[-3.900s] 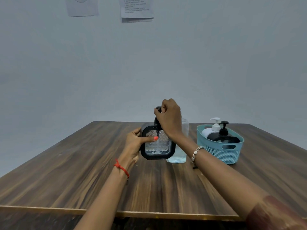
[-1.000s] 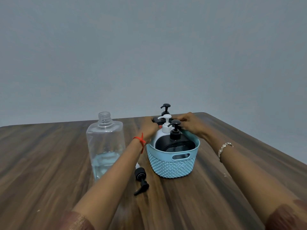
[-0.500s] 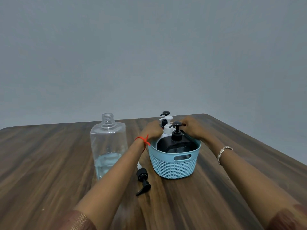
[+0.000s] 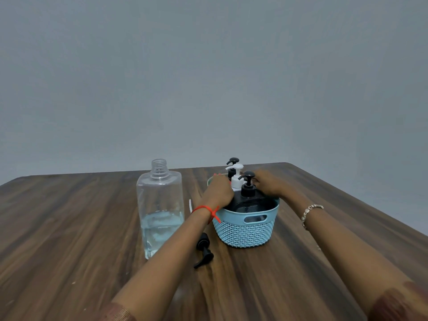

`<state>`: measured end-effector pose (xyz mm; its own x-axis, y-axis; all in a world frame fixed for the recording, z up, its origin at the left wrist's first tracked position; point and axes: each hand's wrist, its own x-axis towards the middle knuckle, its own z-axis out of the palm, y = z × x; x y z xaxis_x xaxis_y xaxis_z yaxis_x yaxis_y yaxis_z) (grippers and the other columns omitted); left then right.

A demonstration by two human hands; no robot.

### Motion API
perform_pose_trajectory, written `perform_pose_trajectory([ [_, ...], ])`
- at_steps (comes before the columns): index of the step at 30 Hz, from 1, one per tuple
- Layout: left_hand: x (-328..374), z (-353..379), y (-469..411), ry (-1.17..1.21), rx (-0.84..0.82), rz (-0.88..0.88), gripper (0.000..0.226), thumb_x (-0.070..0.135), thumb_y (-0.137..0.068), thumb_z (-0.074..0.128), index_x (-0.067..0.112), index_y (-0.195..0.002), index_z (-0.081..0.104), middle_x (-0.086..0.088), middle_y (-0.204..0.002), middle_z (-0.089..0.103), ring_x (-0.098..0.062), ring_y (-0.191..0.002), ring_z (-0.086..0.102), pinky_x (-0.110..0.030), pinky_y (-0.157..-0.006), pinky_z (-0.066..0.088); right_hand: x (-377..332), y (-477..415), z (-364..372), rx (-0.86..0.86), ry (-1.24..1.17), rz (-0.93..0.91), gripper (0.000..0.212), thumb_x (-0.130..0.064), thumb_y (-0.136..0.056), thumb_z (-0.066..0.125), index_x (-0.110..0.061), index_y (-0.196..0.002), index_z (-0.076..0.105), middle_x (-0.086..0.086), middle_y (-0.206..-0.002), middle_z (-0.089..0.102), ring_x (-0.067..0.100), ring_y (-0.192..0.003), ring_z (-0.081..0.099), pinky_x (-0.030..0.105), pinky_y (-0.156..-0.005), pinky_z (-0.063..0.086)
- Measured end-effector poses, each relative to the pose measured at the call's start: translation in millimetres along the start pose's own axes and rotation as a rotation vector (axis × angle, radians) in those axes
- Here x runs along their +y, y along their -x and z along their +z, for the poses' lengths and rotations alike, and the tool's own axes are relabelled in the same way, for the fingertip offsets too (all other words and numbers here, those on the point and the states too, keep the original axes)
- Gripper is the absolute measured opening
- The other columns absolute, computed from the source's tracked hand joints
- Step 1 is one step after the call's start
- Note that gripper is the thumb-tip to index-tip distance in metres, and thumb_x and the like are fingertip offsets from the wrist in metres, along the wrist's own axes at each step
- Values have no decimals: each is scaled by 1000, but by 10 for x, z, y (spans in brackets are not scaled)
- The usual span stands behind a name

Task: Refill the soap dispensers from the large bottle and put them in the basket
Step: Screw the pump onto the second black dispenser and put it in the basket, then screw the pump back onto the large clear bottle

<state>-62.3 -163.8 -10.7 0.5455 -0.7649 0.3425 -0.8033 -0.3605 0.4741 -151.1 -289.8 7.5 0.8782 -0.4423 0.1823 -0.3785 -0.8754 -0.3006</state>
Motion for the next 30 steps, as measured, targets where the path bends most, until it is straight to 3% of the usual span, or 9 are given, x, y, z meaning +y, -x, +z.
perform_pose_trajectory([
  [2,-25,-3,52,15,1,0,27,0,-92,34,-12,-103,56,-27,-119,56,-35,-115,48,-28,-89,30,-56,57,-44,15,-36,4,39,0,-94,36,-10,-128,52,0,-114,55,16,-103,49,20,-77,30],
  [5,-46,-11,157,24,-6,2,25,0,-92,34,-13,-100,54,-28,-115,54,-37,-111,49,-30,-83,31,-62,77,-83,116,-128,13,36,-3,-94,40,-9,-125,56,13,-124,59,28,-115,53,33,-95,39],
  [8,-7,-73,341,6,-18,30,25,2,-94,34,-11,-101,55,-27,-116,54,-36,-109,48,-30,-83,28,-110,183,-151,239,-171,71,32,-4,-95,44,-3,-125,56,17,-128,56,31,-118,52,36,-100,37],
  [13,56,-233,643,22,-4,32,31,12,-96,38,-13,-94,56,-29,-108,58,-38,-101,54,-37,-76,36,-281,448,-200,525,-275,68,28,-7,-95,45,-1,-120,57,18,-118,61,29,-109,56,25,-86,38],
  [16,95,-410,827,38,47,49,33,15,-95,42,-5,-71,54,-32,-97,59,-41,-92,54,-39,-73,38,-543,665,-165,706,-327,-96,27,-4,-92,47,-1,-117,58,14,-116,63,24,-110,57,29,-91,45],
  [19,70,-570,1041,61,128,69,35,14,-92,44,4,-59,43,-25,-69,50,-35,-69,45,-41,-68,41,-863,839,-63,796,-341,-281,24,2,-89,49,2,-111,60,12,-102,66,17,-90,60,15,-75,45],
  [22,-66,-654,1294,113,178,66,32,16,-91,47,-5,-70,57,-23,-72,60,-32,-71,54,-39,-69,45,-1073,944,213,675,-245,-411,27,6,-87,48,-1,-109,61,11,-95,66,15,-81,59,19,-71,44],
  [27,-432,-720,1627,166,227,-6,31,27,-89,49,5,-77,68,-14,-76,69,-27,-72,66,-44,-73,53,-1142,996,742,202,90,-462,36,9,-79,50,-5,-112,58,12,-111,56,25,-95,56,31,-74,43],
  [30,-628,-779,1742,176,289,-74,28,30,-86,52,10,-76,70,-3,-69,71,-23,-68,68,-42,-71,55,-1078,958,951,39,341,-452,28,-6,-86,57,-11,-113,58,6,-117,50,24,-98,57,34,-76,46],
])
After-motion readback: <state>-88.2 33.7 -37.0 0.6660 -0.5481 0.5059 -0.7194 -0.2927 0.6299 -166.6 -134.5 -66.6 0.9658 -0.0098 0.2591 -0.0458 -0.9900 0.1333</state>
